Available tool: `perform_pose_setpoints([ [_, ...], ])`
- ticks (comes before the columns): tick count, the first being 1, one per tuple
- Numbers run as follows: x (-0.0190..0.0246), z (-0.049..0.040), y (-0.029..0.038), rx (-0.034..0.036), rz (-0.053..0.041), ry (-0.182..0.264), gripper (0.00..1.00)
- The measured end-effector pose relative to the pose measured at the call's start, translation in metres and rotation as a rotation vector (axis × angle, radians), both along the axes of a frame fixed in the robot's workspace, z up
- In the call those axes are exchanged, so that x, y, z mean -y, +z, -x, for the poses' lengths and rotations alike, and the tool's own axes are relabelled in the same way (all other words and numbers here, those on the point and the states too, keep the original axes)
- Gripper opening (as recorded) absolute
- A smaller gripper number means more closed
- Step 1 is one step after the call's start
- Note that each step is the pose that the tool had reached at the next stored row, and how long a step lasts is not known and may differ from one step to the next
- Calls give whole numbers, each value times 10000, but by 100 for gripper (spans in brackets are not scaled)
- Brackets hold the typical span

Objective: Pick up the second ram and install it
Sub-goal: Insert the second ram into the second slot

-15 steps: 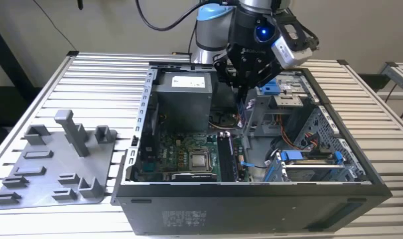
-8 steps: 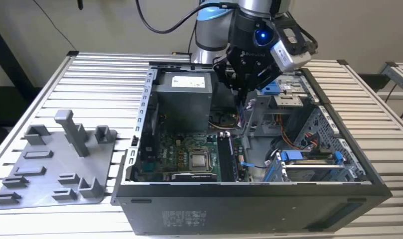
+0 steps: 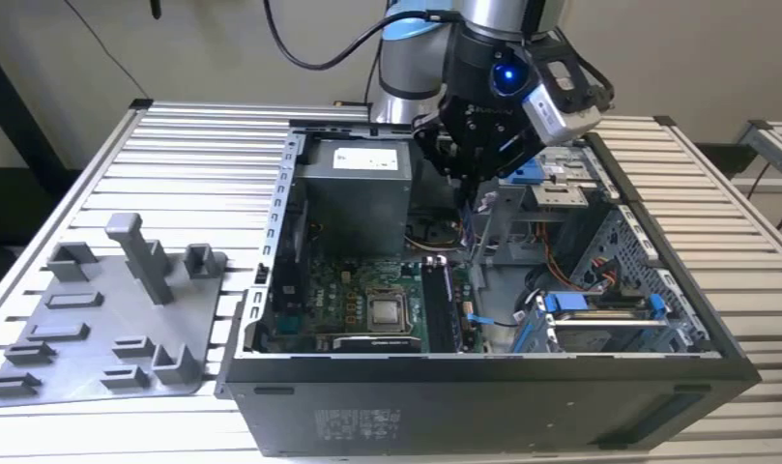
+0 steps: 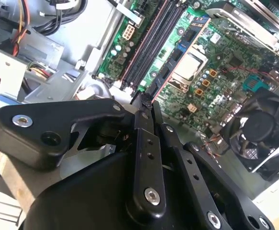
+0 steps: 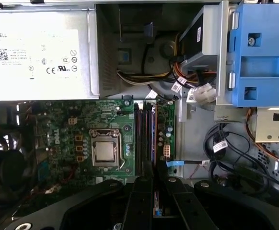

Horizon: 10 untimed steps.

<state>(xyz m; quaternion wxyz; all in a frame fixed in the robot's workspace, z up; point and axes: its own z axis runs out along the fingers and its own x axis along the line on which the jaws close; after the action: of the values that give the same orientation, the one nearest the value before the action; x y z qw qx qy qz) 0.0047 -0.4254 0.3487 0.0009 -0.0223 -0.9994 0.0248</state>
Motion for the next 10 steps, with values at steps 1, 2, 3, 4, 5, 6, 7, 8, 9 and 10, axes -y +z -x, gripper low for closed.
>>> perform_pose_setpoints([
  [1, 0, 0, -4, 0, 0, 0, 14],
  [2, 0, 0, -8, 1, -1, 0, 14],
  [3, 0, 0, -12, 1, -1, 0, 14],
  [4, 0, 0, -16, 0, 0, 0, 14],
  [5, 0, 0, -19, 0, 0, 0, 14],
  [6, 0, 0, -24, 1, -1, 0, 14],
  [7, 0, 0, -27, 0, -1, 0, 14],
  [8, 0, 0, -31, 1, 0, 0, 14],
  [9, 0, 0, -34, 1, 0, 0, 14],
  [10, 0, 0, -37, 0, 0, 0, 14],
])
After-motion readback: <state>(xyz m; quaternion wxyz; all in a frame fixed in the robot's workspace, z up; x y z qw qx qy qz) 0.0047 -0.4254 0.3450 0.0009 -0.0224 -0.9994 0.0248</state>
